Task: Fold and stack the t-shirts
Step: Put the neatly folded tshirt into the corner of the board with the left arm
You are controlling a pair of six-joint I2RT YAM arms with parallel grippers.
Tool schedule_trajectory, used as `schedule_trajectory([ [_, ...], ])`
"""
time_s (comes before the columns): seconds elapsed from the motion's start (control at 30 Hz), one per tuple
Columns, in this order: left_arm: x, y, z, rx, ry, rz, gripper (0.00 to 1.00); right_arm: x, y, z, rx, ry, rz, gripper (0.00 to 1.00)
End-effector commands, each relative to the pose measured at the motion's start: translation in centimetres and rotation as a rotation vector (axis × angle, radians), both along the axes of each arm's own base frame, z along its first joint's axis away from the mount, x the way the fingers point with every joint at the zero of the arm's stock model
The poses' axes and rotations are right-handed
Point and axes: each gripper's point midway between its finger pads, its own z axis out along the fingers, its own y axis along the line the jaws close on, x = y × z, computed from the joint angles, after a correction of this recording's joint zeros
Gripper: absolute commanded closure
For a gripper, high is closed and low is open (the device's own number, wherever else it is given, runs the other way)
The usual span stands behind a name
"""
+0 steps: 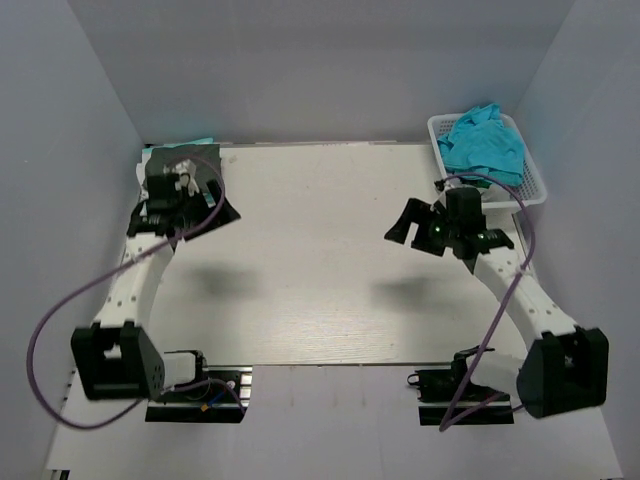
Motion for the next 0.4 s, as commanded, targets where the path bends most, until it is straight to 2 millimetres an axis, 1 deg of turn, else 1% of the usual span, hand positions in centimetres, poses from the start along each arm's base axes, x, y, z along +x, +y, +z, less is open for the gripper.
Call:
schedule_trajectory([
  [0.0,-4.4,-0.9,1.0,-0.038,-0.021,0.038,0.00,-0.7,-0.4,1.5,0.021,-0.114,-0.012,0.10],
  [0.03,-5.2,-0.4,1.5,-0.019,-0.035,0.061,0.00,-1.3,-0.5,2.0,0.030,-0.137,-0.011,0.10],
  [0.07,-6.1,-0.3,2.0,-0.009,-0.046,0.052,0.00,-2.3,-0.6,1.2,0.034,-0.128,-0.006,0.10],
  [0.1,-6.9,0.0,3.3,0.005,-0.089,0.070,0.00,-2.6,-0.6,1.2,0.043,-0.132,-0.010,0.10],
  [0.13,-7.4,0.0,3.7,0.005,-0.100,0.070,0.00,-3.0,-0.6,1.9,0.057,-0.164,-0.013,0.10],
  [0.17,-7.7,0.0,3.7,0.005,-0.106,0.070,0.00,-3.6,-0.6,1.5,0.065,-0.170,-0.004,0.10],
  [0.2,-8.0,0.0,4.4,-0.004,-0.130,0.077,0.00,-4.0,-0.6,1.1,0.074,-0.173,0.000,0.10],
  [0.27,-8.6,-0.4,3.5,-0.024,-0.112,0.069,0.00,-4.6,-0.5,1.2,0.078,-0.194,0.014,0.10],
  [0.3,-8.6,-0.8,3.5,-0.048,-0.113,0.058,0.00,-4.7,-0.7,1.1,0.076,-0.191,0.009,0.10],
  [0.33,-8.8,-1.0,3.8,-0.053,-0.124,0.051,0.00,-4.8,-0.7,1.4,0.078,-0.202,0.010,0.10],
  [0.37,-8.9,-1.0,3.3,-0.053,-0.112,0.051,0.00,-5.0,-1.0,1.2,0.068,-0.190,-0.002,0.10],
])
